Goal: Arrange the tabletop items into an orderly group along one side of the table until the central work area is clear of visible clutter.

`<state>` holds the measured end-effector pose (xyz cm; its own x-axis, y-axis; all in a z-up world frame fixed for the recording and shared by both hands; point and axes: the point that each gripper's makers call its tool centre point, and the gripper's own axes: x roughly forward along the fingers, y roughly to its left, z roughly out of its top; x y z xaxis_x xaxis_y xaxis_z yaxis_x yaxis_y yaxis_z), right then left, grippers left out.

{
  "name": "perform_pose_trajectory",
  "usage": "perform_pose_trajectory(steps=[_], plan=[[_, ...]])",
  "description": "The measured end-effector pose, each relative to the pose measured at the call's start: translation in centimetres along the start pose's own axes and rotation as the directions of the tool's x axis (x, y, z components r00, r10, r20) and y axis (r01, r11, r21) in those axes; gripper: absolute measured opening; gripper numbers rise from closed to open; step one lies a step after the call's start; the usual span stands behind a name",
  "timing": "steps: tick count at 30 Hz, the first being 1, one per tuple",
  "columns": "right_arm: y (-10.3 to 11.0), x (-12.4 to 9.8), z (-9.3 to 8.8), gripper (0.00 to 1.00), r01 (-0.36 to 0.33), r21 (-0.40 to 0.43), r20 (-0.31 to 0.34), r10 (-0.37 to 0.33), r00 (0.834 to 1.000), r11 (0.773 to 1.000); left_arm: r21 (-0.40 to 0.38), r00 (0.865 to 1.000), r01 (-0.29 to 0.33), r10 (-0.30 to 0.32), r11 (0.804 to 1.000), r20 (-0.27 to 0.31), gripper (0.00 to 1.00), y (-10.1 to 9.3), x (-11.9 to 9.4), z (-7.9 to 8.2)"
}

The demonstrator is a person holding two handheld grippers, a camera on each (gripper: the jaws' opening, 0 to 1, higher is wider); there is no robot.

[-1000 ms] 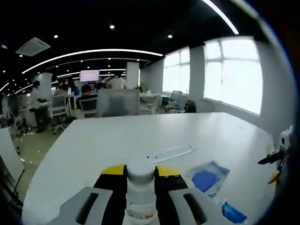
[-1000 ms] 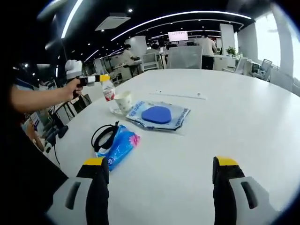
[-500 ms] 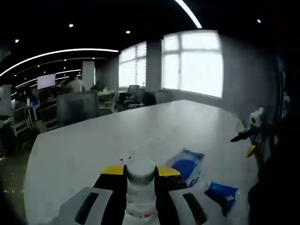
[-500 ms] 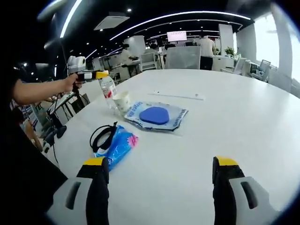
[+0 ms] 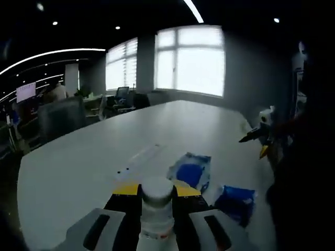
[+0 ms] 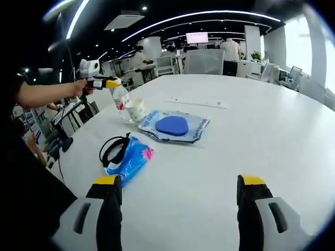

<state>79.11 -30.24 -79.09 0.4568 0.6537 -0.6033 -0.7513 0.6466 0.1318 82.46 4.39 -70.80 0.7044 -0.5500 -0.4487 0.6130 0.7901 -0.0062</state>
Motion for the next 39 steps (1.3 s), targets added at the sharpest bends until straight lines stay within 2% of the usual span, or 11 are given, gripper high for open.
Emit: perform_pose_trajectory(steps=[3, 7, 14, 24, 28, 31, 39], plan=[[-0.1, 0.0, -0.2, 0.86, 0.004, -0.001, -0.008, -0.004, 1.000, 1.000, 0.038, 0.999, 0.043, -0.042, 0.998, -0.017, 0.19, -0.2, 0.0, 0.2], [-0.3, 0.0, -0.1, 0.86, 0.009, 0.000, -0.010, -0.009, 1.000, 1.000, 0.051, 0.998, 0.063, -0.062, 0.997, -0.031, 0.19, 0.4, 0.1, 0.3], [-0.3, 0.2, 0.1, 0.86, 0.013, -0.001, -0.012, -0.013, 1.000, 1.000, 0.083, 0.989, 0.136, -0.131, 0.987, -0.069, 0.19, 0.6, 0.1, 0.0], [0.1, 0.6, 0.3, 0.86, 0.000, -0.015, -0.028, 0.000, 1.000, 1.000, 0.097, 0.979, 0.183, -0.174, 0.978, -0.102, 0.20, 0.8, 0.0, 0.0], [0.3, 0.7, 0.5, 0.86, -0.007, -0.019, -0.029, 0.007, 1.000, 1.000, 0.083, 0.978, 0.195, -0.187, 0.977, -0.098, 0.20, 1.2, -0.1, 0.0], [0.5, 0.8, 0.6, 0.86, -0.013, -0.025, -0.031, 0.012, 0.999, 1.000, 0.090, 0.972, 0.217, -0.206, 0.972, -0.113, 0.20, 0.6, -0.1, -0.1], [0.9, 0.9, 0.7, 0.86, -0.020, -0.029, -0.028, 0.019, 0.999, 0.999, 0.086, 0.975, 0.205, -0.195, 0.975, -0.106, 0.21, 0.7, -0.2, -0.3]])
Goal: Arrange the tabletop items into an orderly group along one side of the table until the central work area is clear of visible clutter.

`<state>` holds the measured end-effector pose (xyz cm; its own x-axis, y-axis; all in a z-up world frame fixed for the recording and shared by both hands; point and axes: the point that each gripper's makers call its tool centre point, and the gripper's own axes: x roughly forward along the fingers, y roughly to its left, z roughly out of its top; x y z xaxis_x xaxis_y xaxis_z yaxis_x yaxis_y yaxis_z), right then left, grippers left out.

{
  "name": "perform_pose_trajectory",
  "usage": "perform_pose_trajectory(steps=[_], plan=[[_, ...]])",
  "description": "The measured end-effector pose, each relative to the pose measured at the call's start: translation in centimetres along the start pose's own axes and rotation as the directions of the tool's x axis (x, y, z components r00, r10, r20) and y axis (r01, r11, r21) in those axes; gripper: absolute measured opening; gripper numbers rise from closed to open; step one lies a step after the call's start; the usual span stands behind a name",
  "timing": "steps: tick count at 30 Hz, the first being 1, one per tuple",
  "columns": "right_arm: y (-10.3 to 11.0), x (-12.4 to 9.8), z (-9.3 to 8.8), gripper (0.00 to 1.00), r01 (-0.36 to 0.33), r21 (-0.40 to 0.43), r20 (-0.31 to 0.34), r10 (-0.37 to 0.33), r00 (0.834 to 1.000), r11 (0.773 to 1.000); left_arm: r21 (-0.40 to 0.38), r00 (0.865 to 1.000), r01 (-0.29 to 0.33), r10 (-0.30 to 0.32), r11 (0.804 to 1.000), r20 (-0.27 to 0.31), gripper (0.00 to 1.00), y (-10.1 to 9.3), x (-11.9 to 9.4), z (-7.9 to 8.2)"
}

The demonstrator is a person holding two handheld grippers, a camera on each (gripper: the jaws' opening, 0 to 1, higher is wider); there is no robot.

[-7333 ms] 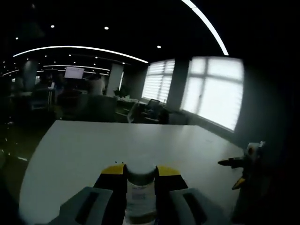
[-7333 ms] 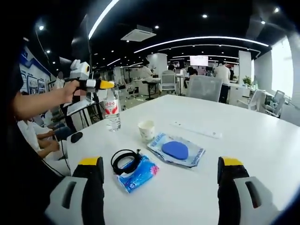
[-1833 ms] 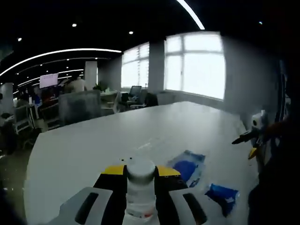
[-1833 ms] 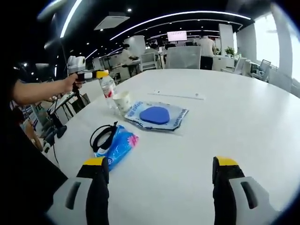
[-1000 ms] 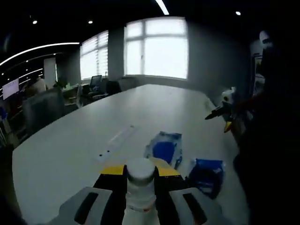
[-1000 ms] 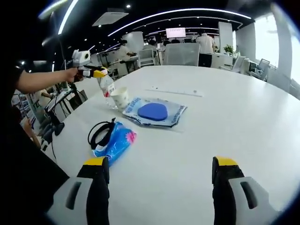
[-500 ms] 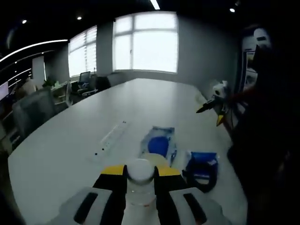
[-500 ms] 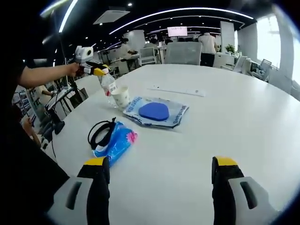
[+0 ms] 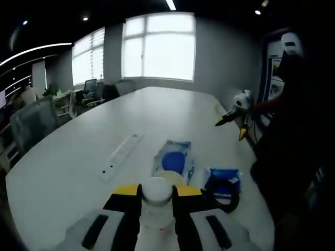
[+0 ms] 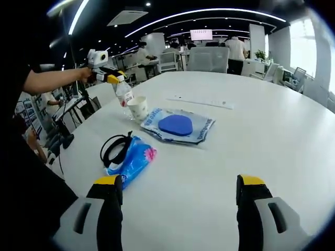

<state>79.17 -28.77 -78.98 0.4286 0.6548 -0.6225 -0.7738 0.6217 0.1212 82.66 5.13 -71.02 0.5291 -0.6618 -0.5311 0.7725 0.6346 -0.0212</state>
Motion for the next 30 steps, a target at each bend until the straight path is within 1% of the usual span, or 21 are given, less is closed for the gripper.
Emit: perform_pose_trajectory(steps=[1, 2, 4, 7, 9, 10, 13, 15, 17, 19, 20, 21, 22, 24, 27, 30], plan=[[0.0, 0.0, 0.0, 0.86, -0.001, 0.001, 0.002, 0.001, 1.000, 1.000, 0.000, 1.000, -0.002, 0.002, 1.000, -0.003, 0.22, 0.0, 0.0, 0.0], [0.1, 0.0, 0.1, 0.86, -0.001, 0.002, 0.003, 0.001, 1.000, 1.000, 0.003, 1.000, -0.011, 0.011, 1.000, -0.026, 0.22, 0.1, 0.1, -0.4], [0.0, 0.1, 0.1, 0.86, -0.001, 0.003, 0.007, 0.001, 1.000, 1.000, -0.001, 0.999, -0.015, 0.015, 1.000, -0.049, 0.22, 0.0, 0.3, -0.9], [0.0, 0.1, 0.2, 0.86, -0.001, 0.004, 0.013, 0.001, 1.000, 1.000, 0.010, 0.998, -0.032, 0.032, 0.999, -0.048, 0.22, 0.0, 0.4, -1.0], [0.0, 0.1, 0.3, 0.86, -0.001, 0.006, 0.016, 0.001, 1.000, 1.000, -0.010, 0.998, -0.047, 0.047, 0.999, -0.041, 0.23, 0.1, 0.3, -0.9], [0.0, 0.1, 0.3, 0.86, -0.001, 0.007, 0.021, 0.001, 1.000, 1.000, -0.011, 0.998, -0.055, 0.055, 0.998, -0.028, 0.25, 0.1, 0.1, -0.7], [0.1, 0.1, 0.6, 0.87, -0.005, 0.007, 0.037, 0.005, 0.999, 1.000, -0.048, 0.997, -0.075, 0.074, 0.996, -0.007, 0.35, 0.0, -0.3, -0.2], [0.2, 0.0, 0.8, 0.87, -0.008, 0.005, 0.046, 0.008, 0.999, 1.000, -0.048, 0.997, -0.080, 0.080, 0.996, -0.011, 0.34, -0.2, -0.7, -0.2], [0.4, -0.1, 1.2, 0.88, -0.014, -0.001, 0.060, 0.014, 0.998, 1.000, -0.057, 0.995, -0.099, 0.098, 0.993, -0.016, 0.36, -0.4, -1.2, -0.3], [0.5, -0.2, 1.4, 0.88, -0.019, -0.008, 0.066, 0.020, 0.998, 1.000, -0.074, 0.993, -0.120, 0.119, 0.990, -0.014, 0.40, -0.7, -1.7, -0.4], [0.6, -0.2, 1.6, 0.88, -0.020, -0.014, 0.071, 0.021, 0.997, 1.000, -0.099, 0.989, -0.145, 0.144, 0.984, -0.016, 0.44, -0.7, -2.1, -0.5], [0.7, -0.3, 1.7, 0.88, -0.022, -0.016, 0.075, 0.023, 0.997, 1.000, -0.103, 0.988, -0.154, 0.154, 0.983, -0.012, 0.47, -1.0, -2.4, -0.6], [0.8, -0.3, 1.8, 0.88, -0.025, -0.016, 0.079, 0.026, 0.997, 1.000, -0.106, 0.988, -0.156, 0.156, 0.982, -0.010, 0.47, -1.2, -2.5, -0.6], [1.1, -0.3, 2.2, 0.88, -0.031, -0.016, 0.095, 0.033, 0.995, 0.999, -0.135, 0.984, -0.180, 0.180, 0.974, -0.017, 0.48, -1.8, -3.2, -1.1], [1.7, -0.2, 2.6, 0.88, -0.039, -0.030, 0.105, 0.042, 0.994, 0.999, -0.164, 0.977, -0.214, 0.211, 0.963, -0.036, 0.54, -2.0, -3.8, -2.4], [2.3, 0.0, 2.9, 0.88, -0.039, -0.051, 0.106, 0.044, 0.993, 0.998, -0.172, 0.973, -0.231, 0.226, 0.958, -0.051, 0.57, -2.7, -4.4, -3.4]])
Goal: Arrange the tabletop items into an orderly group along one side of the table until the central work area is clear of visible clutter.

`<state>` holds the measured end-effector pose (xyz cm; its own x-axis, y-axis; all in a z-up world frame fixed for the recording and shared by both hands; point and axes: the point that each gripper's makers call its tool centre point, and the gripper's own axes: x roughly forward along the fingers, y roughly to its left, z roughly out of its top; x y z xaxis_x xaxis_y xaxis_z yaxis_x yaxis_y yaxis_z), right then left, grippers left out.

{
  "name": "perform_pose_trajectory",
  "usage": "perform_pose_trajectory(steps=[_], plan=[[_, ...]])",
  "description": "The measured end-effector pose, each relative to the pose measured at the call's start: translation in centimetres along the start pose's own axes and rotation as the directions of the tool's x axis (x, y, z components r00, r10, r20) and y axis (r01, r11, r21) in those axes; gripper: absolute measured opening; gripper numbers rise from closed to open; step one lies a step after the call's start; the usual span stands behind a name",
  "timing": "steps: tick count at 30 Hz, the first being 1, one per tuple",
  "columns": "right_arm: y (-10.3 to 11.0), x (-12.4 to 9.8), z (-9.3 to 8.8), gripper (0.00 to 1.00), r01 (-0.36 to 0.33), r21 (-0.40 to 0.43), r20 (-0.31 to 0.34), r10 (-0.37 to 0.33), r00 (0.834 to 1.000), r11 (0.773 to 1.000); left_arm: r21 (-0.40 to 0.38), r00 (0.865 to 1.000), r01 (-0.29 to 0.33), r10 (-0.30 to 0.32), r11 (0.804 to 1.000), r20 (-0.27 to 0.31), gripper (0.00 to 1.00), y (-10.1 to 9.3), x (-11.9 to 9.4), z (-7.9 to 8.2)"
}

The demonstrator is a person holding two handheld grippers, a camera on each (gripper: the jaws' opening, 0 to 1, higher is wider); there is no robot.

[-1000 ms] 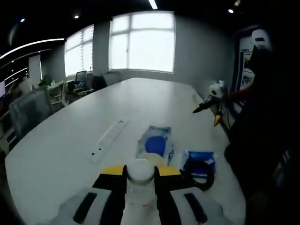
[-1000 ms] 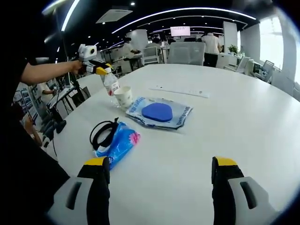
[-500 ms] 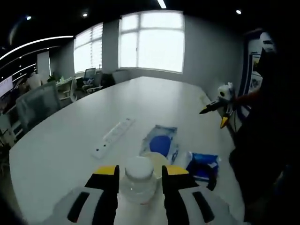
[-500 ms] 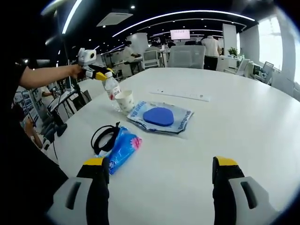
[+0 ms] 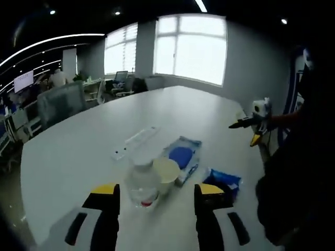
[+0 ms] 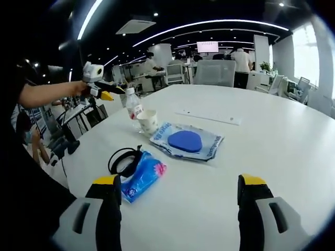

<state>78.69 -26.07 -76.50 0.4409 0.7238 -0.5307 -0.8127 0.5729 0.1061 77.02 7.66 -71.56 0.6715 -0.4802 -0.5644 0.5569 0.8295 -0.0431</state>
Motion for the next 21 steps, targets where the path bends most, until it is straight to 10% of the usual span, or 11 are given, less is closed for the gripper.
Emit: perform_pose_trajectory(steps=[21], plan=[[7.4, 3.7, 1.5, 0.74, -0.138, -0.054, 0.003, 0.138, 0.990, 0.989, -0.121, 0.994, -0.104, 0.105, 0.987, 0.003, 0.71, -6.5, 0.0, -5.3]])
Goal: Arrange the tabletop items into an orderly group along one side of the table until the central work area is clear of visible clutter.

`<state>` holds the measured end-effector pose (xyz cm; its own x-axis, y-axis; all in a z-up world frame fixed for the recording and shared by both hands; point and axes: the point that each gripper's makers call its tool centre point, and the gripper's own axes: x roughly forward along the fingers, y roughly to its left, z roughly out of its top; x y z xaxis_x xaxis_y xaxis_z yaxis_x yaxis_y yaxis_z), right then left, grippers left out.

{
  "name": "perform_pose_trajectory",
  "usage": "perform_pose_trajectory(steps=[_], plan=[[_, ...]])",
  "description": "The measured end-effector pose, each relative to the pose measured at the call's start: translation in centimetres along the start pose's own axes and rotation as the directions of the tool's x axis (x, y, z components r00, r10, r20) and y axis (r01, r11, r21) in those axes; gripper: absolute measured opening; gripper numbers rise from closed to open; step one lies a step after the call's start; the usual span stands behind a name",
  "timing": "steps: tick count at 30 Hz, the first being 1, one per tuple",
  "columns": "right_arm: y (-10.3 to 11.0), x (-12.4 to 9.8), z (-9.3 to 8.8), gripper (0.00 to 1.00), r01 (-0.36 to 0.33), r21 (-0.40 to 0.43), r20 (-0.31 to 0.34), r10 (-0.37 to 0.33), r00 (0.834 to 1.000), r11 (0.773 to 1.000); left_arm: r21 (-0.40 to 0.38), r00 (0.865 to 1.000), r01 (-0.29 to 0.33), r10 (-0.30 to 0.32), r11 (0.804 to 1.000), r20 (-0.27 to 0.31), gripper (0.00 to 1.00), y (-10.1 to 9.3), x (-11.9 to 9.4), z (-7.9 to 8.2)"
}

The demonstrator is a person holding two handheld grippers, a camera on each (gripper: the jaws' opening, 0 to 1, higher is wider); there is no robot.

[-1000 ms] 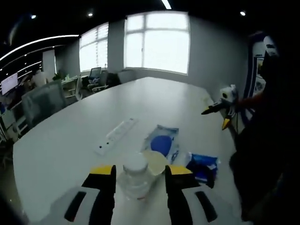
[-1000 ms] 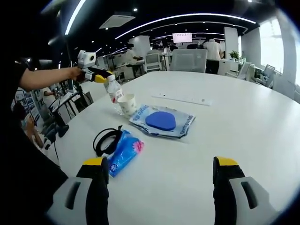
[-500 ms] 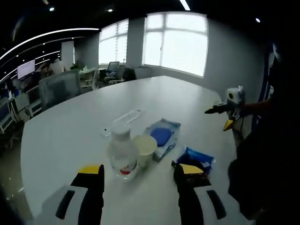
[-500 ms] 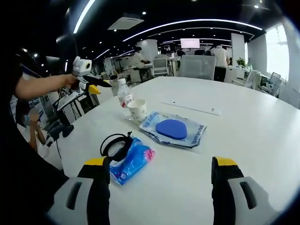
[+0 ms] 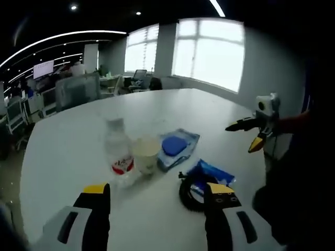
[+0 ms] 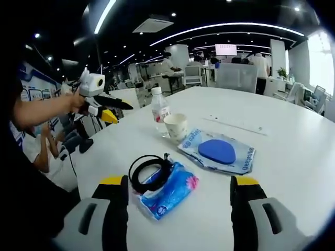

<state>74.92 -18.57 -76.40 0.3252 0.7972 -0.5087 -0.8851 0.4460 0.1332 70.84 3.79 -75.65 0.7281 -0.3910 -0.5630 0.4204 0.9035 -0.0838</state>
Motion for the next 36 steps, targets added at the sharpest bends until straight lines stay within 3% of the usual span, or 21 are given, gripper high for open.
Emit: perform_pose_trajectory(steps=[13, 20, 28, 33, 36], plan=[[2.2, 2.4, -1.0, 0.61, -0.023, 0.016, -0.043, 0.023, 0.999, 1.000, -0.038, 0.999, 0.053, -0.052, 0.998, 0.005, 0.74, -5.0, 1.7, -2.0], [3.4, 3.4, -1.7, 0.54, -0.040, -0.004, -0.068, 0.040, 0.997, 0.999, -0.054, 0.998, 0.052, -0.053, 0.997, -0.017, 0.68, -6.7, 3.1, -3.3], [5.1, 5.7, -1.8, 0.36, -0.053, -0.062, -0.082, 0.047, 0.995, 0.997, -0.075, 0.999, 0.022, -0.026, 0.997, -0.040, 0.58, -7.8, 4.9, -4.2], [5.2, 7.2, -3.1, 0.35, -0.034, -0.084, -0.150, 0.021, 0.988, 0.996, -0.093, 0.999, 0.002, -0.007, 0.996, -0.051, 0.52, -7.5, 6.1, -4.8], [5.3, 7.8, -3.3, 0.35, -0.025, -0.071, -0.154, 0.013, 0.988, 0.997, -0.102, 0.998, -0.002, -0.004, 0.995, -0.059, 0.48, -7.2, 6.7, -5.0]])
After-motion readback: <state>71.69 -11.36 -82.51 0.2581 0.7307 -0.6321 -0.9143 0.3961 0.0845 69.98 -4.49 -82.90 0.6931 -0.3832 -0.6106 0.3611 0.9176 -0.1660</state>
